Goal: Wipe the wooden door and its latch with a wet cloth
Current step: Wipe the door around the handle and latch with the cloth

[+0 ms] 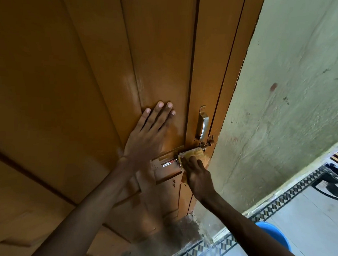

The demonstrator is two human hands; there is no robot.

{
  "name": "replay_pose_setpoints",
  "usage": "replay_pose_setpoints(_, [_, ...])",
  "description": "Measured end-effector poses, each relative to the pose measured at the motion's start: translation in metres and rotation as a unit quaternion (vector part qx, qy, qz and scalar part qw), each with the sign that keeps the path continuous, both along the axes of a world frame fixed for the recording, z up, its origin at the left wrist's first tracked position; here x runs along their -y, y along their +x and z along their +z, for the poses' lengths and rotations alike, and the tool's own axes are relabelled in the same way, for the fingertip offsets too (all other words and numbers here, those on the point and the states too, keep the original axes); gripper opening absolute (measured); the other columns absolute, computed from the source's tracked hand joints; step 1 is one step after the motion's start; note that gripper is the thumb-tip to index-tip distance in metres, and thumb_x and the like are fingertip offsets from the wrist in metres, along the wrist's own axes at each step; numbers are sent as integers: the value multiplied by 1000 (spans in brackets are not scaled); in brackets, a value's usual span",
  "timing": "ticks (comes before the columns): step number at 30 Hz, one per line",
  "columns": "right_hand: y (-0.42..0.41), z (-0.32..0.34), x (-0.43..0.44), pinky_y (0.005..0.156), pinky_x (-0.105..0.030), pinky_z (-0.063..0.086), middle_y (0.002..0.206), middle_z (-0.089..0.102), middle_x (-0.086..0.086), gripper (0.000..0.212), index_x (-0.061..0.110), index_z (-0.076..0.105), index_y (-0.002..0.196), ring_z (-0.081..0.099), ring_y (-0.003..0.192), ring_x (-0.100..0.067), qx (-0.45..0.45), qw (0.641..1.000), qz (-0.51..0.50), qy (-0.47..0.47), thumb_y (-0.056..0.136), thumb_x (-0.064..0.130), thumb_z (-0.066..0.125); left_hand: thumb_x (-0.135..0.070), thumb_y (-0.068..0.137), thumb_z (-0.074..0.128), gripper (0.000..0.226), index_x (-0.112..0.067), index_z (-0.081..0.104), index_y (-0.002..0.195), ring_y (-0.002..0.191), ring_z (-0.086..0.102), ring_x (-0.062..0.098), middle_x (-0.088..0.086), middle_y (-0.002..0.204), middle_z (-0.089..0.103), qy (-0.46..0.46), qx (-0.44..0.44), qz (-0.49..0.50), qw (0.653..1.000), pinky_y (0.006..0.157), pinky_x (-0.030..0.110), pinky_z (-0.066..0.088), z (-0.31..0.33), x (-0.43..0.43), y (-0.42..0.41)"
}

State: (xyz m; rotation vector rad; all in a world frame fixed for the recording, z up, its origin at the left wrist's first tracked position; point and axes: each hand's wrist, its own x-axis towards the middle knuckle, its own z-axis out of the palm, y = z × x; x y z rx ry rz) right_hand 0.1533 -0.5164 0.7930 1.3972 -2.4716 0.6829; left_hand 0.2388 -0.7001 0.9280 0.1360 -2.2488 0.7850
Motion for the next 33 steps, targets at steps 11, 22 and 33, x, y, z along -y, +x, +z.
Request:
replay_pose_setpoints(11, [18, -6, 2, 79, -43, 62, 134, 57, -13, 62, 23, 52, 139, 66, 107, -32, 65, 997, 37, -11, 82, 9, 73, -23, 100, 45, 60, -14, 31, 158, 151, 18, 29, 11, 164, 25, -2, -3, -14, 1000, 124, 45, 9, -4, -1, -1])
replay_pose_setpoints(22, [50, 8, 32, 93, -45, 56, 135, 57, -6, 48, 29, 37, 131, 61, 116, -28, 190, 974, -29, -120, 93, 12, 61, -21, 101, 38, 58, -14, 31, 158, 150, 19, 30, 11, 163, 27, -9, -5, -15, 1000, 124, 45, 8, -4, 0, -1])
replay_pose_setpoints(33, [43, 5, 37, 92, -31, 55, 120, 61, 12, 28, 19, 59, 121, 58, 105, 4, 152, 975, -110, -121, 95, 10, 58, -20, 102, 35, 57, -14, 29, 158, 151, 16, 29, 11, 164, 25, -6, 4, -12, 1000, 124, 45, 3, -4, 0, -1])
